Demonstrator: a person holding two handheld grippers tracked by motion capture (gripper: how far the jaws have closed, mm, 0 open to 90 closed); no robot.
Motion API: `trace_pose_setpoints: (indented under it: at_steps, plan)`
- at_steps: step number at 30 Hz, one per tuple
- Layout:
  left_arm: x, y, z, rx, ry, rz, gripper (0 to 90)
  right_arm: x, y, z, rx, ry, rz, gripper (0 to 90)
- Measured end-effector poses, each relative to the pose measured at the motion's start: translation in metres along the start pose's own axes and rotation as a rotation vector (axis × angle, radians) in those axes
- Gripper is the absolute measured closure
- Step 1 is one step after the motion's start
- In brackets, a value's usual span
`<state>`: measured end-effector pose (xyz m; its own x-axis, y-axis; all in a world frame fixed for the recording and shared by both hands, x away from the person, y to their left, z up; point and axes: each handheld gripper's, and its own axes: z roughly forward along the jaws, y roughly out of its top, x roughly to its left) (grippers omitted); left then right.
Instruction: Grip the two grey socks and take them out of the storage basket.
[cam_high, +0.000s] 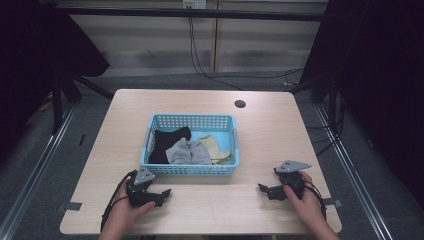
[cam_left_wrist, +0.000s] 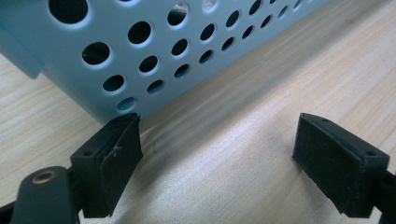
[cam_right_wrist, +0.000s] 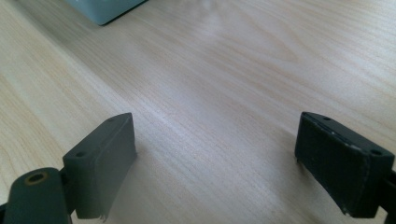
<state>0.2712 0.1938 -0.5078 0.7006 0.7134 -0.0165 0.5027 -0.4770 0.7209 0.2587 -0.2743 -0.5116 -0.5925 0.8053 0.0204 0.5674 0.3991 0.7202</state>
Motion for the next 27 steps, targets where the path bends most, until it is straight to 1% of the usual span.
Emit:
trace_pose_setpoints:
  at_steps: [13, 17, 22, 23, 24, 25, 26, 27]
  plan:
    - [0.001, 0.000, 0.000, 0.000, -0.002, 0.003, 14.8, 0.000, 0.000, 0.000, -0.002, 0.000, -0.002, 12.0]
    - [0.001, 0.000, -0.001, 0.001, 0.000, -0.004, 17.2, 0.000, 0.000, 0.000, 0.001, 0.000, 0.001, 12.0]
    - [0.004, 0.003, -0.007, 0.050, 0.007, -0.048, 19.8, 0.000, 0.000, 0.000, -0.001, 0.000, -0.002, 12.0]
    - [0.005, 0.005, -0.010, 0.072, 0.022, -0.047, 20.1, 0.000, 0.000, 0.000, 0.002, -0.001, 0.002, 12.0]
    - [0.005, 0.005, -0.010, 0.072, 0.022, -0.047, 20.3, 0.000, 0.000, 0.000, 0.002, -0.001, 0.002, 12.0]
    - [0.005, 0.008, -0.014, 0.072, 0.035, -0.075, 20.5, 0.000, 0.000, 0.000, 0.000, 0.000, -0.002, 12.0]
    - [0.005, 0.008, -0.014, 0.072, 0.035, -0.075, 20.9, 0.000, 0.000, 0.000, 0.000, 0.000, -0.002, 12.0]
    - [0.007, 0.010, -0.017, 0.080, 0.030, -0.085, 21.3, 0.000, 0.000, 0.000, 0.004, -0.002, 0.007, 12.0]
